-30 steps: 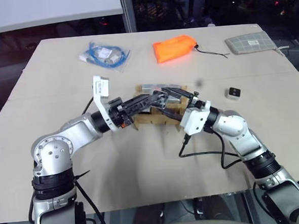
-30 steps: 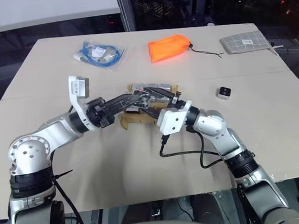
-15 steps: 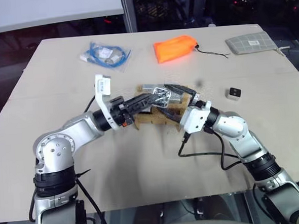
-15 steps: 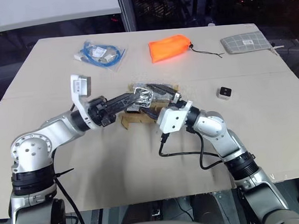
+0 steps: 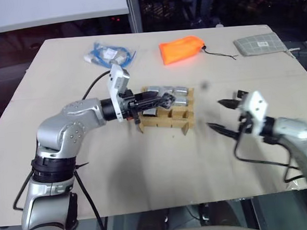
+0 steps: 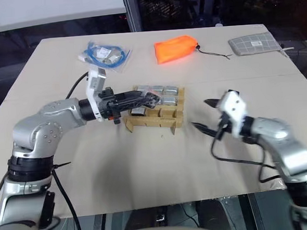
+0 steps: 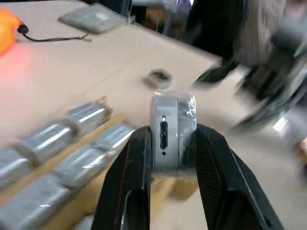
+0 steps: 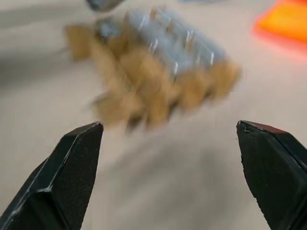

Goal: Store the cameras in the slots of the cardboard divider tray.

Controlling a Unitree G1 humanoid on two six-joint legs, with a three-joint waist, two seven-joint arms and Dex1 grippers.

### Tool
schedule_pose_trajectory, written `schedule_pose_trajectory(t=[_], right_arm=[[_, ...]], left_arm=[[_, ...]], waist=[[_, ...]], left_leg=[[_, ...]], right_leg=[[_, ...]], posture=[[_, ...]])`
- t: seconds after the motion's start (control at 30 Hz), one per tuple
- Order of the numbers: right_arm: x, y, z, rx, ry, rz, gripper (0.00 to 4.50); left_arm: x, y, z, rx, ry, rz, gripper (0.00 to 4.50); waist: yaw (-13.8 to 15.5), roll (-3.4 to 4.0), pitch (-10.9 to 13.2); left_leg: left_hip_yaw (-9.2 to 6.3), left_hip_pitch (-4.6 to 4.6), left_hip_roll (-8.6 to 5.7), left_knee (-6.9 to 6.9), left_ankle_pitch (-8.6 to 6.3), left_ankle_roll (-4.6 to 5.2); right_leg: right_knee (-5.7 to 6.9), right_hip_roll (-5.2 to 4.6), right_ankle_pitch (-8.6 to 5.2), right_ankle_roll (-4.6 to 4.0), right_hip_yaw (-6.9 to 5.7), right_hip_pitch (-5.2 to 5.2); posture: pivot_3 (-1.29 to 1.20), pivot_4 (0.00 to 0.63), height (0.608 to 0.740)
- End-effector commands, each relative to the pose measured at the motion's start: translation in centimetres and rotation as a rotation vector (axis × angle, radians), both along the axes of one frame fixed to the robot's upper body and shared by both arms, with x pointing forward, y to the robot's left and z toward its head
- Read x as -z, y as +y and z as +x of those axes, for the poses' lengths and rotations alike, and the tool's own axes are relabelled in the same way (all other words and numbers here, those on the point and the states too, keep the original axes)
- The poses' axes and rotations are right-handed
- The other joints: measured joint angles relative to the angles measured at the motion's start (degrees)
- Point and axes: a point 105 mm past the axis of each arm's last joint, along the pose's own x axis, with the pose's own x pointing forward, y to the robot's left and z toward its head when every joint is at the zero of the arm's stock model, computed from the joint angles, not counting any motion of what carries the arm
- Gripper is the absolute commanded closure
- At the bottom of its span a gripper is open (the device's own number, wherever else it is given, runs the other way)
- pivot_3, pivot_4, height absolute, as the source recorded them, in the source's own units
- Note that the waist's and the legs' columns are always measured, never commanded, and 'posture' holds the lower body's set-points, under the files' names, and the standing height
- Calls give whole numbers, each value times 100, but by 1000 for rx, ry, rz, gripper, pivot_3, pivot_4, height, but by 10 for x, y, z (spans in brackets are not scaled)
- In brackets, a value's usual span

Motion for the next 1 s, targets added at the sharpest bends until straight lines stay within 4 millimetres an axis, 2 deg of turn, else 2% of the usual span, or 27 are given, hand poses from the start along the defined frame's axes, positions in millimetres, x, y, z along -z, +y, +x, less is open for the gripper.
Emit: schedule_pose_trajectory(t=[0.03, 0.17, 0.3, 0.5, 0.67, 0.77, 1.0], right_arm=[[-27, -6, -26, -51, 81, 30, 78], [-35, -8, -44, -74, 171, 29, 78], [-34, -6, -54, -90, 230, 17, 78], [-34, -9, -45, -29, 212, 18, 78], [-34, -9, -45, -27, 202, 15, 78], [-36, -6, -45, -33, 194, 24, 78], [-38, -5, -42, -37, 181, 25, 78]], left_arm=[[-2, -7, 3, 110, -130, 139, 3606], [-5, -17, 11, 226, -260, 221, 3606], [-9, -24, 20, 326, -330, 285, 3606], [-3, -17, 27, 430, -306, 417, 3606], [-6, -10, 33, 413, -274, 454, 3606], [0, -8, 35, 407, -243, 486, 3606], [7, -23, 41, 383, -225, 509, 3606]], waist=[[17, -1, 1], [60, -11, 3], [87, -26, 12], [55, -31, 15], [62, -33, 16], [62, -33, 16], [59, -34, 17]], left_leg=[[0, 0, 0, 0, -1, 2], [-4, -6, 2, 1, -4, 8], [-6, -16, -2, 10, -8, 15], [-4, -18, -2, 10, -13, 22], [-8, -22, -1, 9, -13, 23], [-8, -23, -1, 11, -14, 25], [-11, -22, 1, 11, -15, 26]], right_leg=[[0, 0, 0, 0, 1, 0], [-6, 2, 0, 1, -2, 0], [-10, -1, 1, 3, -7, 0], [-17, -1, 1, 4, -5, -1], [-19, 0, 1, 5, -8, -2], [-19, -1, 1, 6, -7, -1], [-17, 1, 1, 6, -8, -2]], posture=[[0, 150, 740], [0, 150, 740], [0, 150, 740], [0, 150, 740], [0, 150, 740], [0, 150, 740], [0, 150, 740]])
